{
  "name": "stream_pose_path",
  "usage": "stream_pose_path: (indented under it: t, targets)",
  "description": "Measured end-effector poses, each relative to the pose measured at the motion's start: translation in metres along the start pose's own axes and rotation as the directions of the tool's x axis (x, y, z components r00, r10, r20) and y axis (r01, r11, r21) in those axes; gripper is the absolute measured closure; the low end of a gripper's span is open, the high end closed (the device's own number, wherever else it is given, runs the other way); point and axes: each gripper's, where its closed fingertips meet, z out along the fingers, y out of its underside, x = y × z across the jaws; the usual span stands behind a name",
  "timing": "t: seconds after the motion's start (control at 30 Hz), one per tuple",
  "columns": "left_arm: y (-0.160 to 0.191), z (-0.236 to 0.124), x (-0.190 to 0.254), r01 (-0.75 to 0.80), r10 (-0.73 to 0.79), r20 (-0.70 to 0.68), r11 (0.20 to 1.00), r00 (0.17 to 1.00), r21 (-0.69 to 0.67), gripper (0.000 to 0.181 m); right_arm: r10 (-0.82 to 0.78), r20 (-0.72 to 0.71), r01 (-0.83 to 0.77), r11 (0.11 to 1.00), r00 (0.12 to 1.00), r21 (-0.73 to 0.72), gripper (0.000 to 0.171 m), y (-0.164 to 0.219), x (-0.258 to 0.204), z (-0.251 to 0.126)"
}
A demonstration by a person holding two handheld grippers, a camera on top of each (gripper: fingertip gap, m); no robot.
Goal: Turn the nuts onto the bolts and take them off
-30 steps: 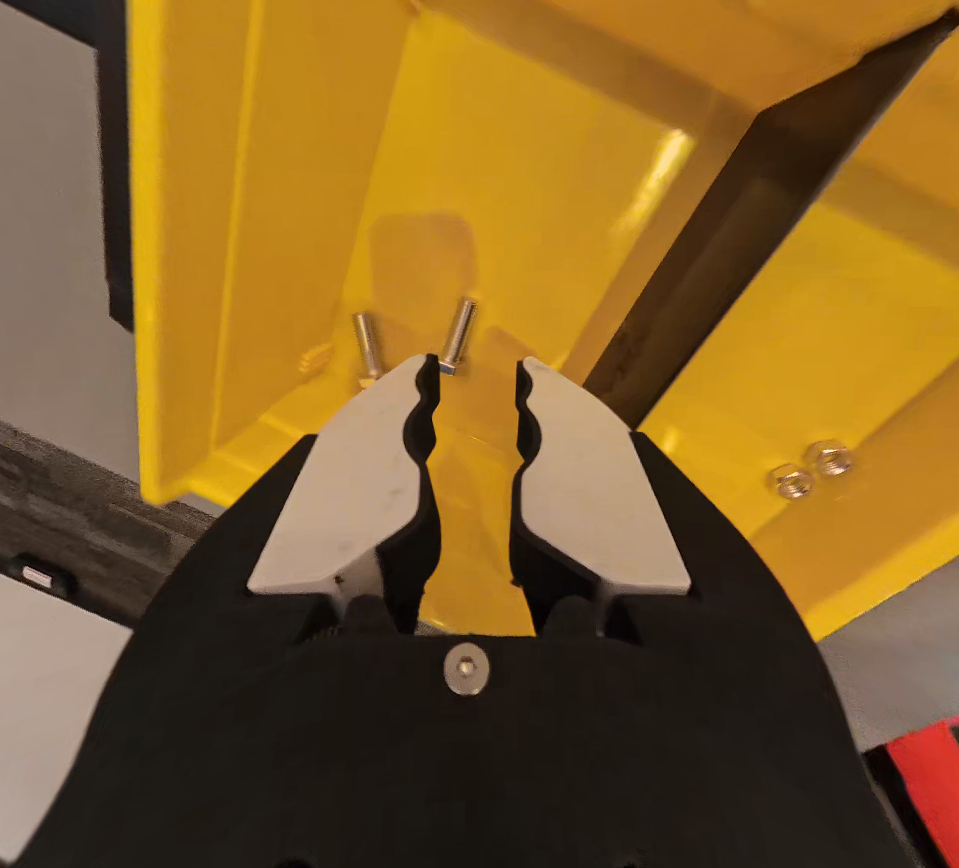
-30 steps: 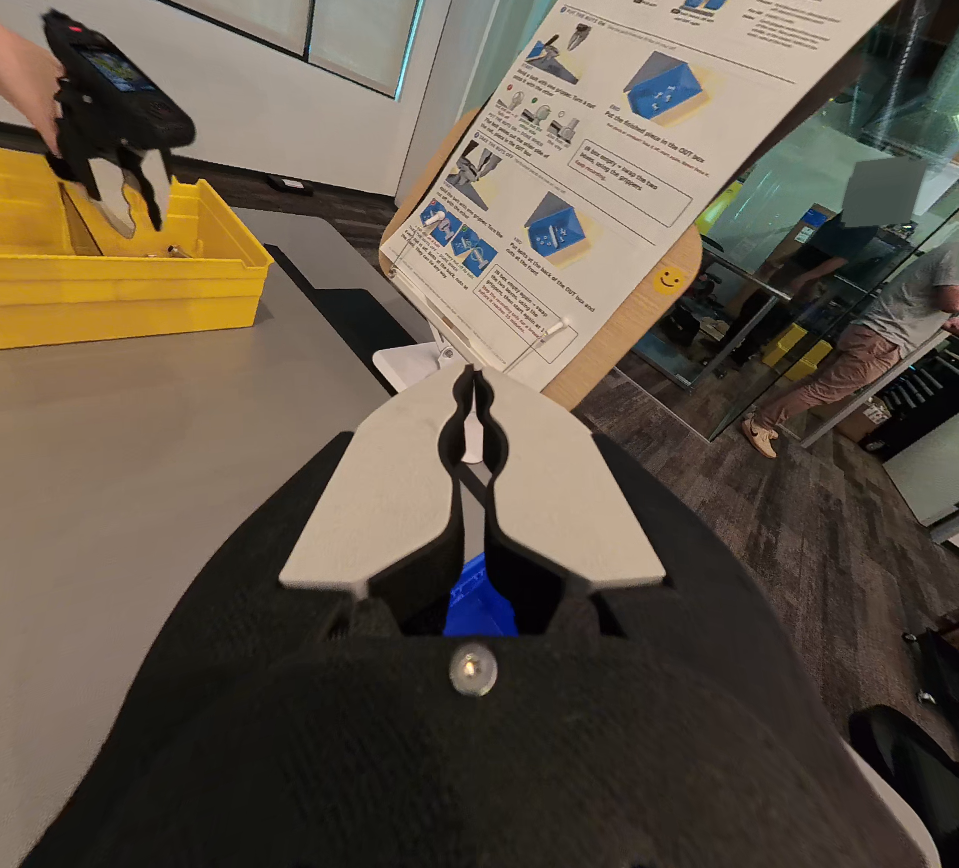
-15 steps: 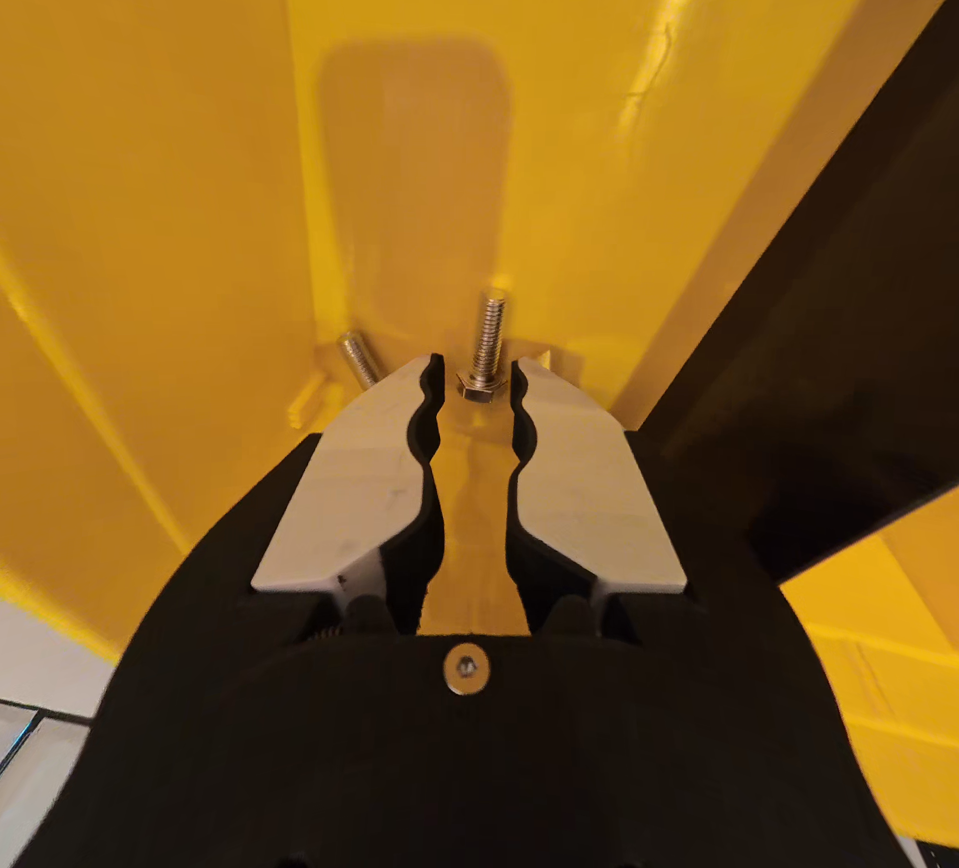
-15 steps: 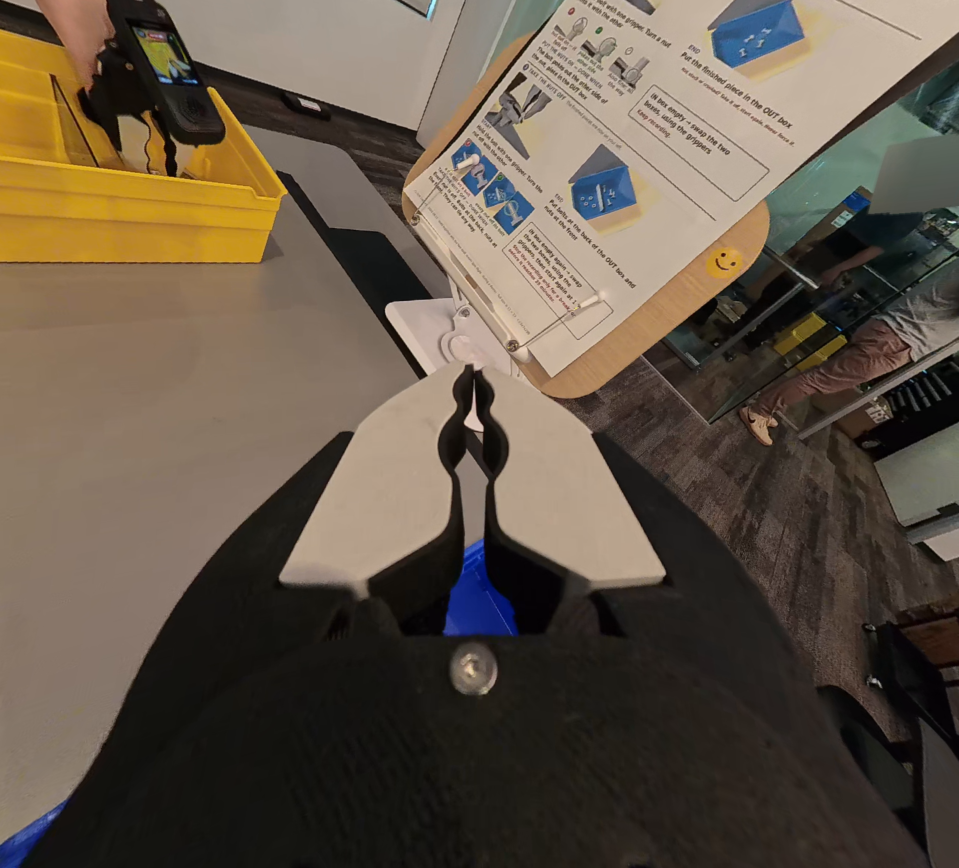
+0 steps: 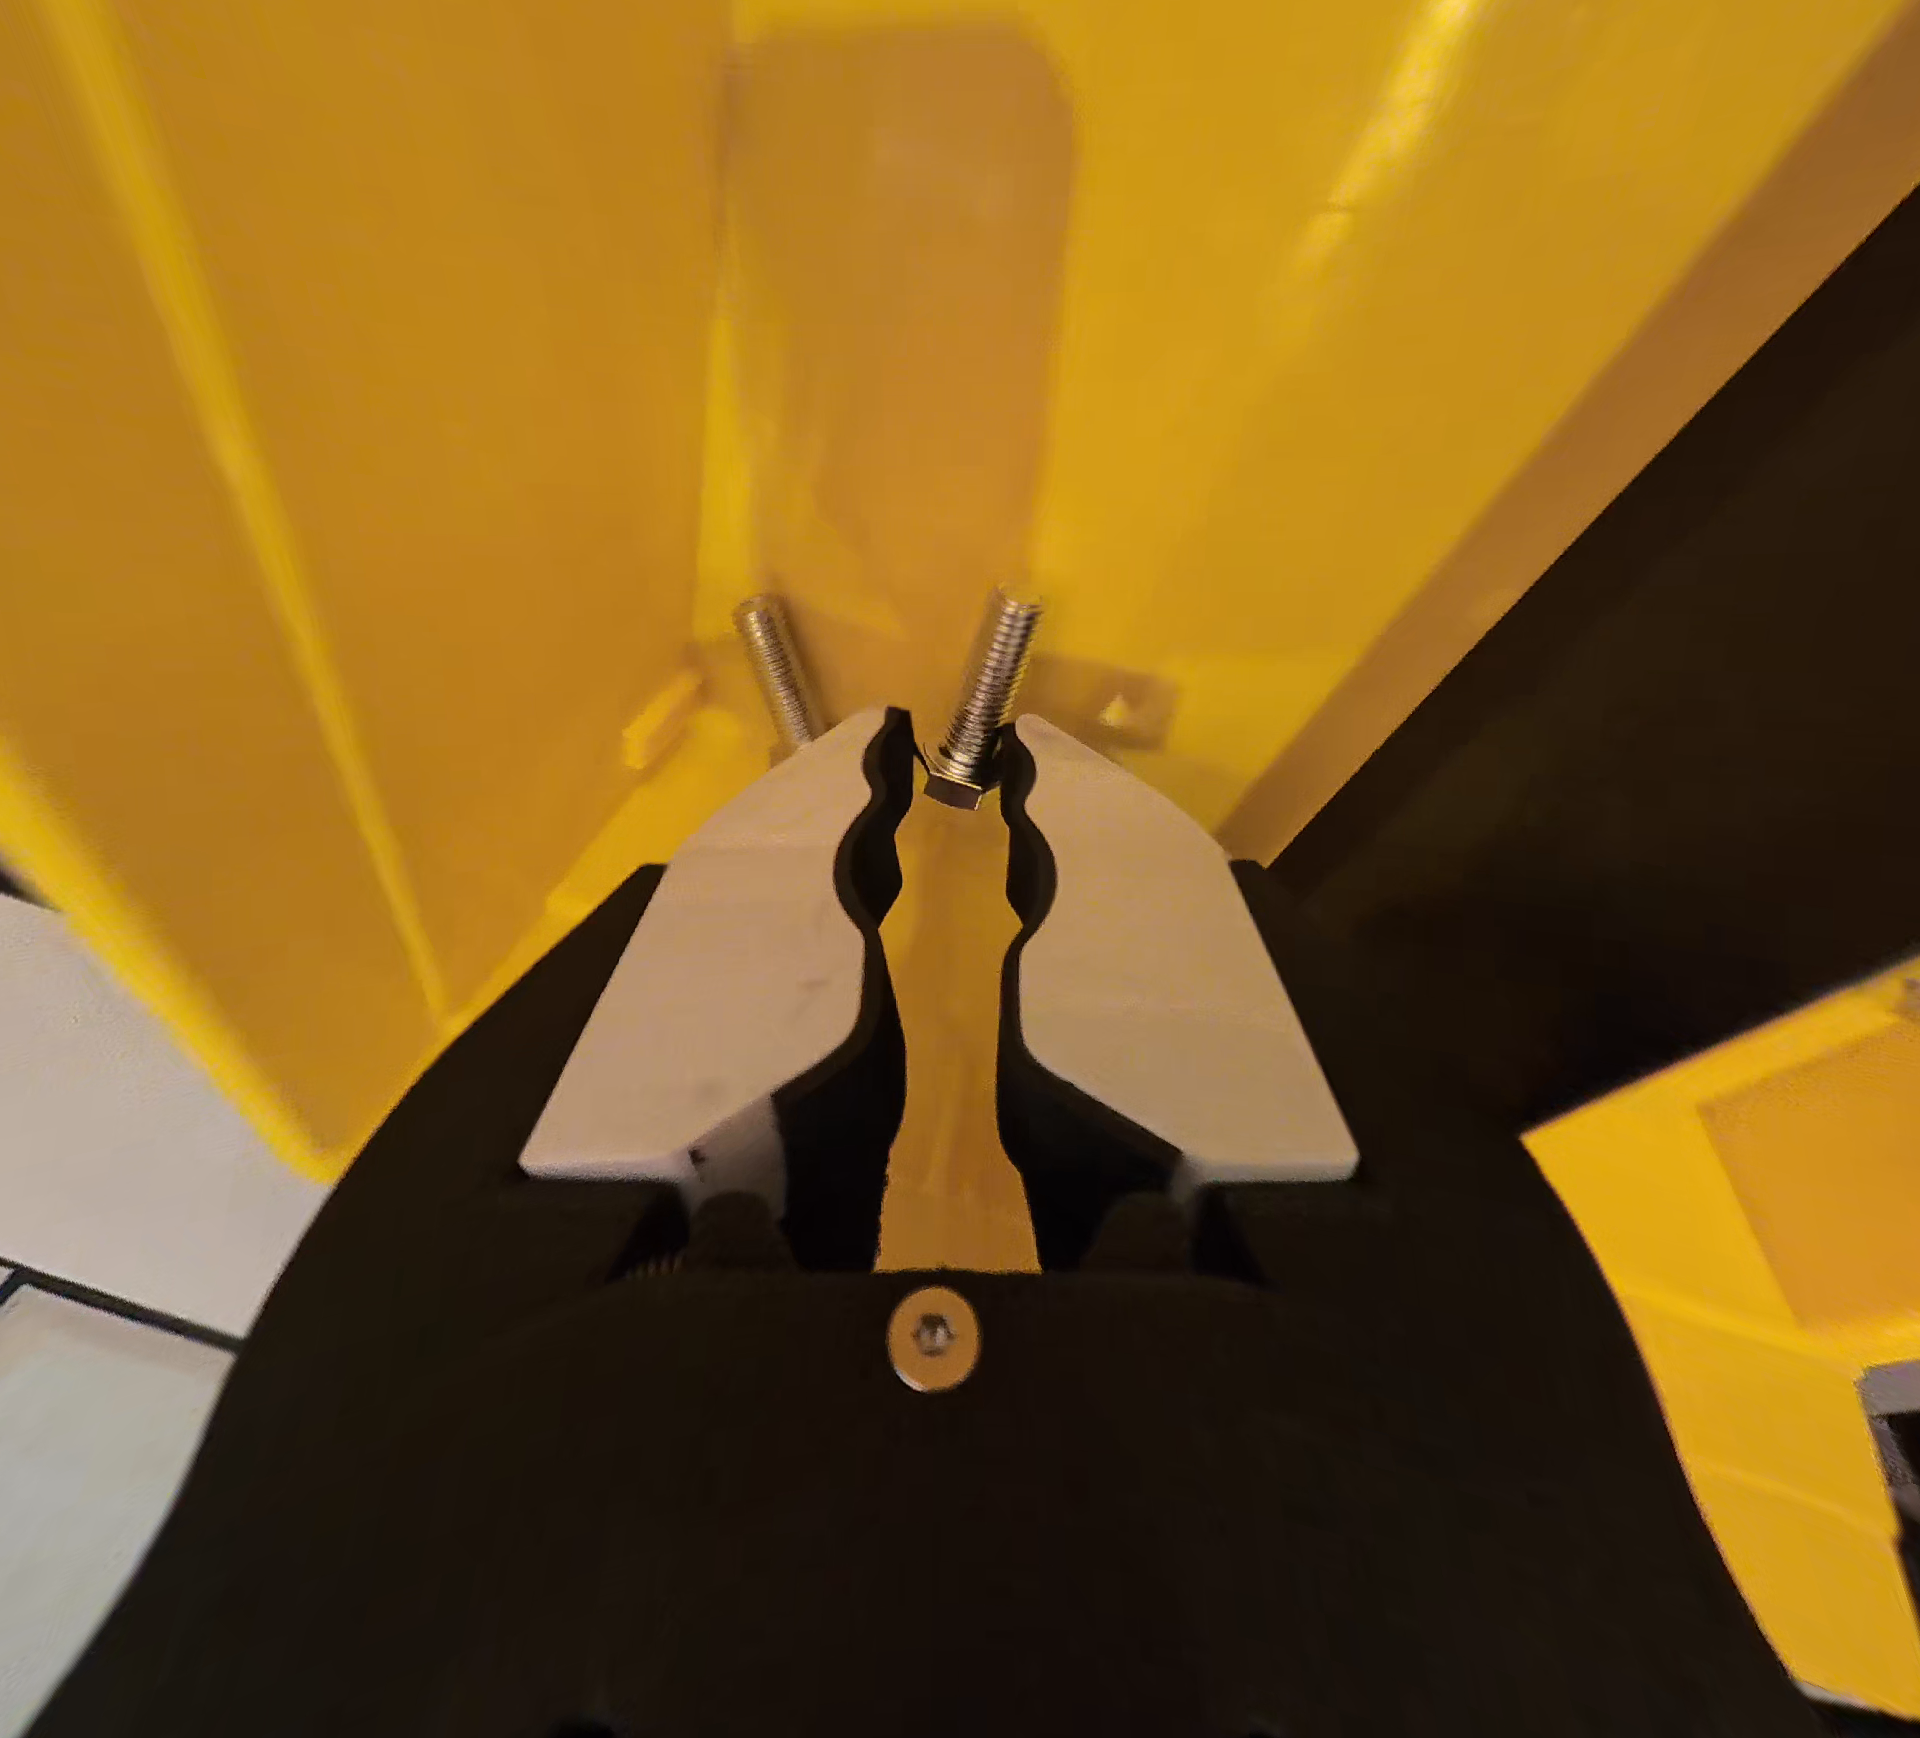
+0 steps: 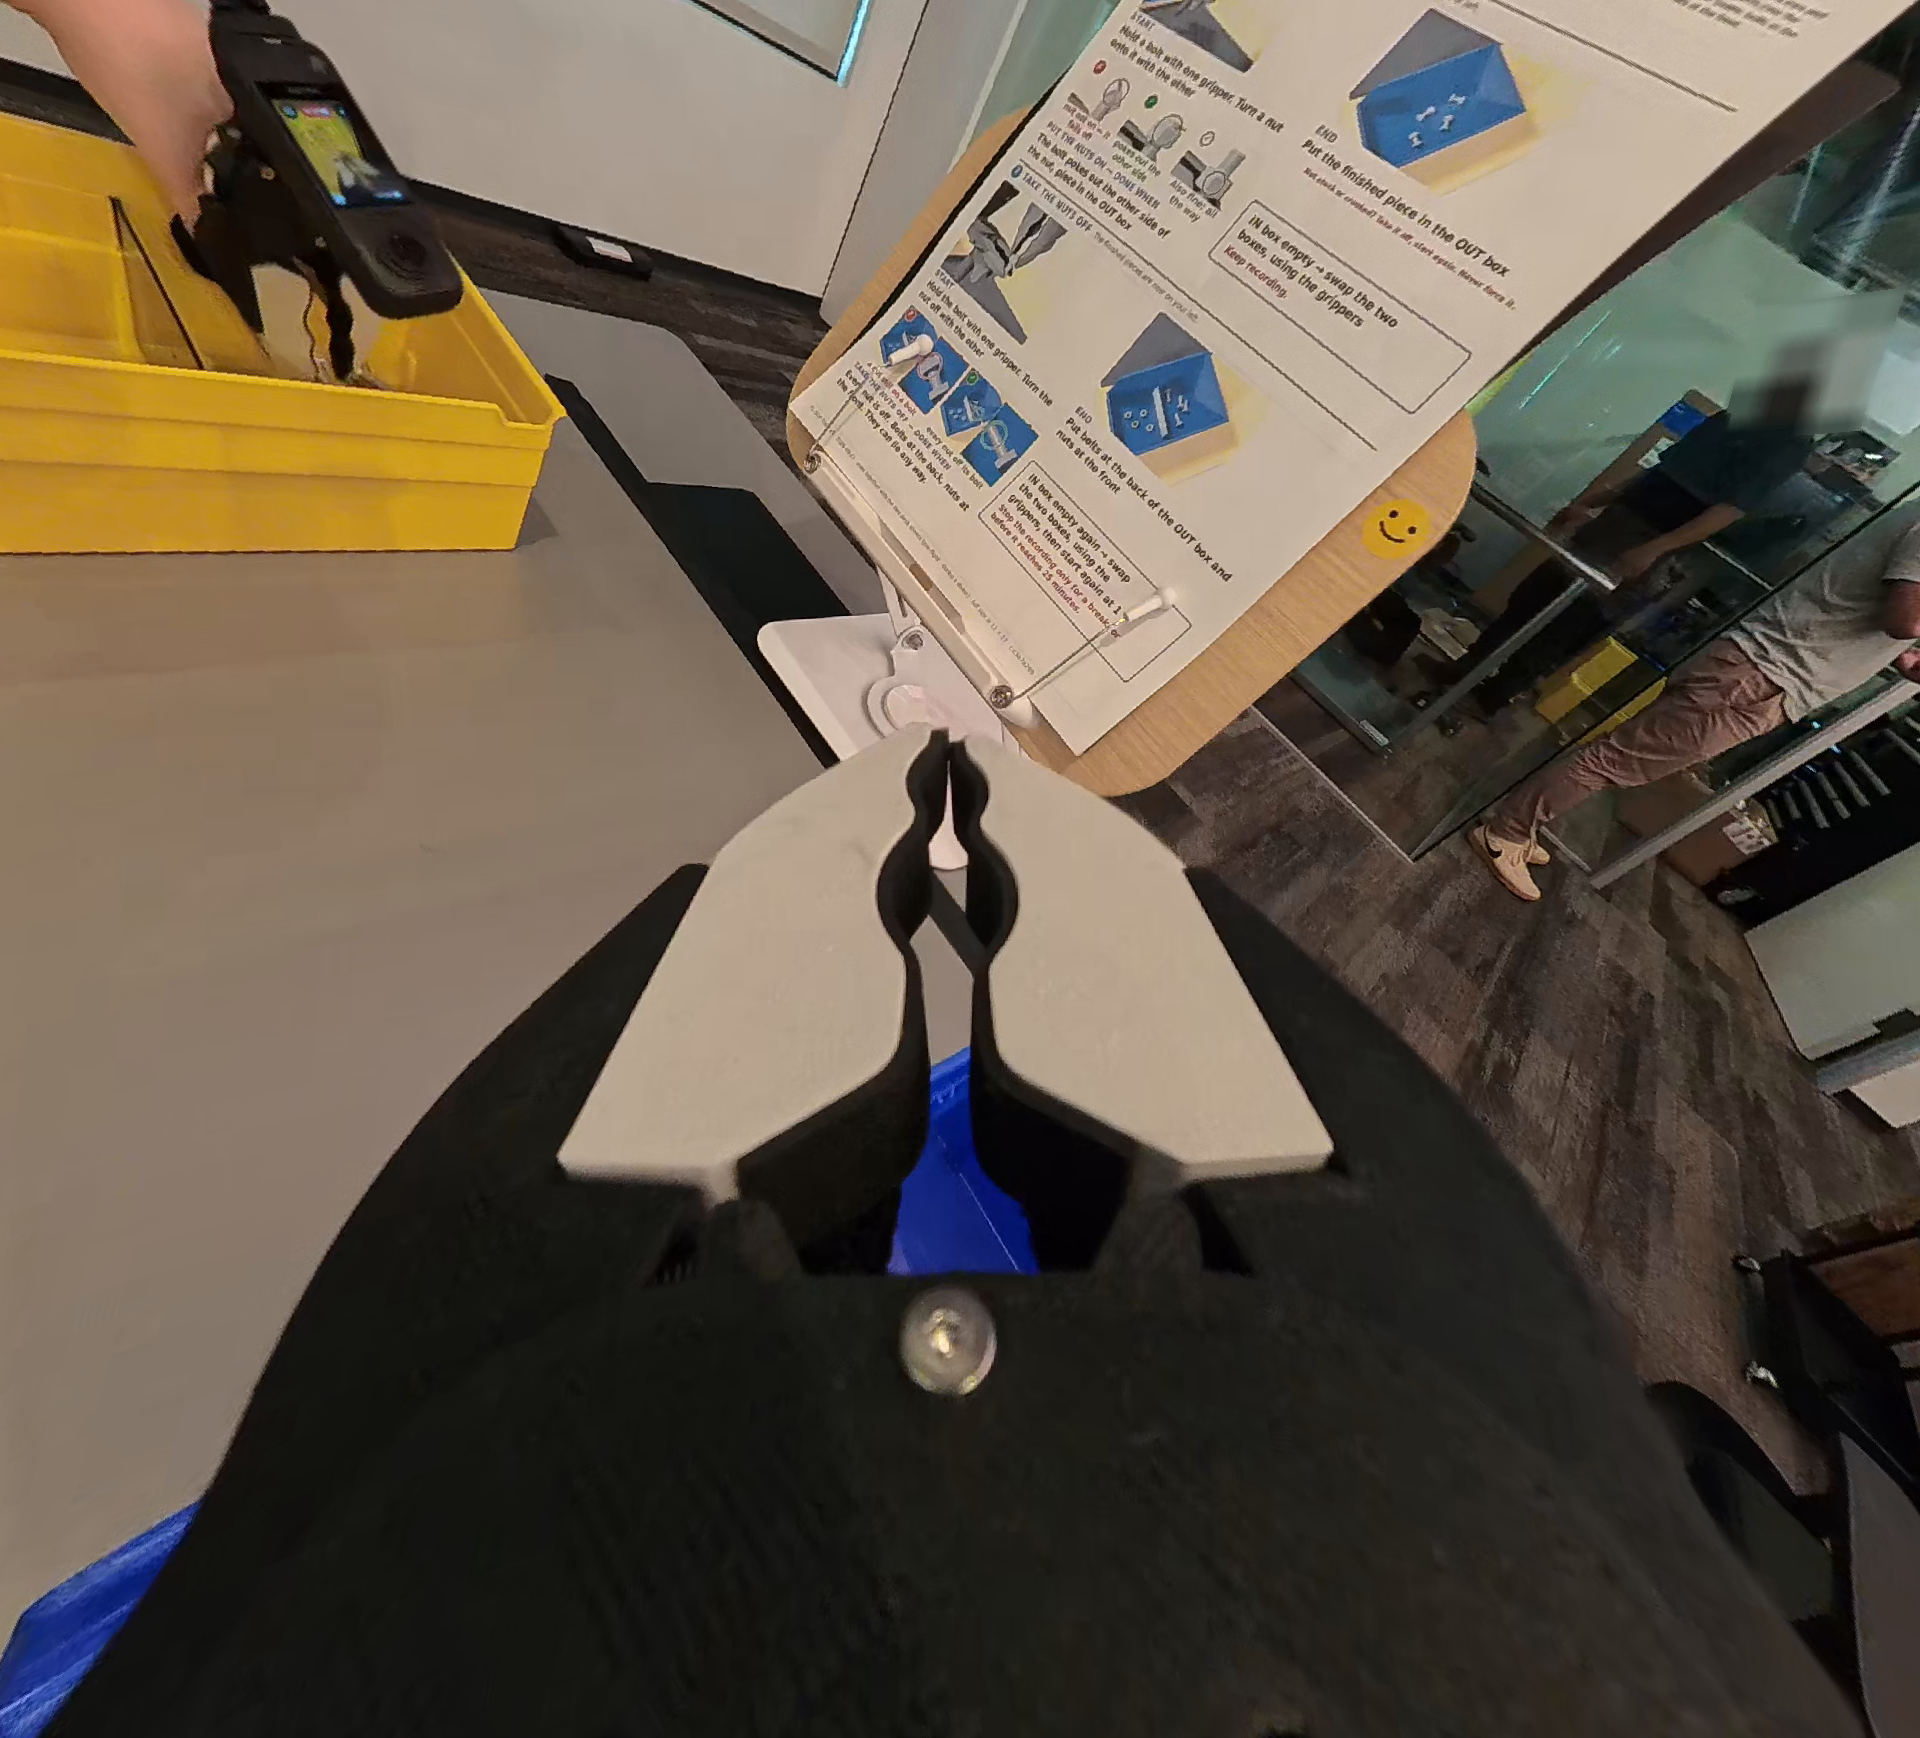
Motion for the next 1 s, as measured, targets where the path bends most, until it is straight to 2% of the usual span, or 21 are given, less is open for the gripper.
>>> stream_pose_path:
  t: [0.17, 0.33, 0.43, 0.53, 0.63, 0.73, 0.87, 1.0]
  targets:
    - [-0.002, -0.04, -0.01, 0.049, -0.053, 0.092, 0.998, 0.994, 0.048, 0.165, 0.004, -0.006, -0.004, 1.0, 1.0, 0.015, 0.171, -0.002, 0.002, -0.005]
    - [-0.018, -0.115, -0.01, 0.087, -0.125, 0.184, 0.976, 0.975, 0.199, 0.166, 0.008, -0.011, -0.008, 0.999, 1.0, 0.045, 0.171, -0.009, 0.004, -0.013]
    - [-0.051, -0.172, 0.012, 0.103, -0.178, 0.189, 0.931, 0.966, 0.35, 0.166, 0.013, -0.013, -0.012, 0.998, 1.0, 0.059, 0.171, -0.012, 0.005, -0.018]
    - [-0.103, -0.203, 0.062, 0.101, -0.163, 0.094, 0.877, 0.982, 0.47, 0.166, 0.02, -0.007, -0.02, 0.998, 1.0, 0.061, 0.171, -0.014, 0.004, -0.021]
    - [-0.153, -0.196, 0.109, 0.1, -0.135, 0.036, 0.862, 0.99, 0.497, 0.166, 0.021, 0.008, -0.021, 0.998, 1.0, 0.06, 0.17, -0.015, 0.001, -0.023]
    - [-0.191, -0.164, 0.14, 0.117, -0.119, -0.025, 0.876, 0.993, 0.468, 0.166, 0.014, 0.017, -0.014, 0.999, 1.0, 0.045, 0.171, -0.014, -0.002, -0.025]
    - [-0.218, -0.118, 0.155, 0.173, -0.148, -0.094, 0.905, 0.984, 0.389, 0.166, 0.012, 0.02, -0.012, 1.0, 1.0, 0.017, 0.171, -0.008, -0.002, -0.027]
    - [-0.226, -0.091, 0.165, 0.195, -0.164, -0.126, 0.932, 0.978, 0.305, 0.166, 0.015, 0.032, -0.016, 1.0, 0.999, 0.025, 0.171, -0.009, -0.002, -0.031]
